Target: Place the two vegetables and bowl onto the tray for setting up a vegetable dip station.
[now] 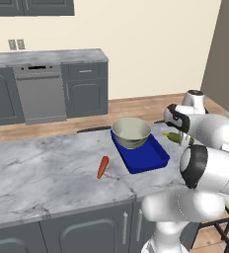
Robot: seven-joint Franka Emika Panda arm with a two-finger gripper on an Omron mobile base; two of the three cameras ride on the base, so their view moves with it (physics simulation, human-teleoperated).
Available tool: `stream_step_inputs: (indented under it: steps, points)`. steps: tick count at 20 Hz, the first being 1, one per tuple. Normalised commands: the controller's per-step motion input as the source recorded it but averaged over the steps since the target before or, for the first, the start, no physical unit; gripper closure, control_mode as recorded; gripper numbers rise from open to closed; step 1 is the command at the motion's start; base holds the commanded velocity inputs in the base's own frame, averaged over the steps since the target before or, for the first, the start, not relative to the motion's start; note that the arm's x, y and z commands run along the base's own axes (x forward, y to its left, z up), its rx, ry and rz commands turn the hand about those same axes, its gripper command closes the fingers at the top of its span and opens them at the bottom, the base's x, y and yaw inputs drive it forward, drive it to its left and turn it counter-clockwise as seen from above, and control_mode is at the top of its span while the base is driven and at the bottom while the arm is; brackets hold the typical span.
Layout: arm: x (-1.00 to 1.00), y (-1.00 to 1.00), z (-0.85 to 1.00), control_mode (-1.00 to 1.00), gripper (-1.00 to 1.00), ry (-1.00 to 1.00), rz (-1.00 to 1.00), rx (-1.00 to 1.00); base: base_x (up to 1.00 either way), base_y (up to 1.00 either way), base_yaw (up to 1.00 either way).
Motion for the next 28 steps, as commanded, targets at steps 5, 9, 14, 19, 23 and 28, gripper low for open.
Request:
stream_step_inputs:
  steps: [5,9,14,19,23,28]
  points:
    - [-0.15,0.39,0.09,-1.0,1.0,0.0,0.17,-0.01,0.0,0.0,0.0]
    - [-0.17,0.37,0.08,-1.0,1.0,0.0,0.18,0.0,0.0,0.0,0.0]
    - [-0.13,0.36,0.06,-1.0,1.0,0.0,0.17,0.0,0.0,0.0,0.0]
    - [-0.08,0.38,0.01,-1.0,1.0,0.0,0.1,0.0,0.0,0.0,0.0]
    - [-0.01,0.25,0.0,-1.0,1.0,0.0,0.05,0.0,0.0,0.0,0.0]
    - [0.0,0.2,-0.01,-1.0,1.0,0.02,0.01,0.0,0.0,0.0,0.0]
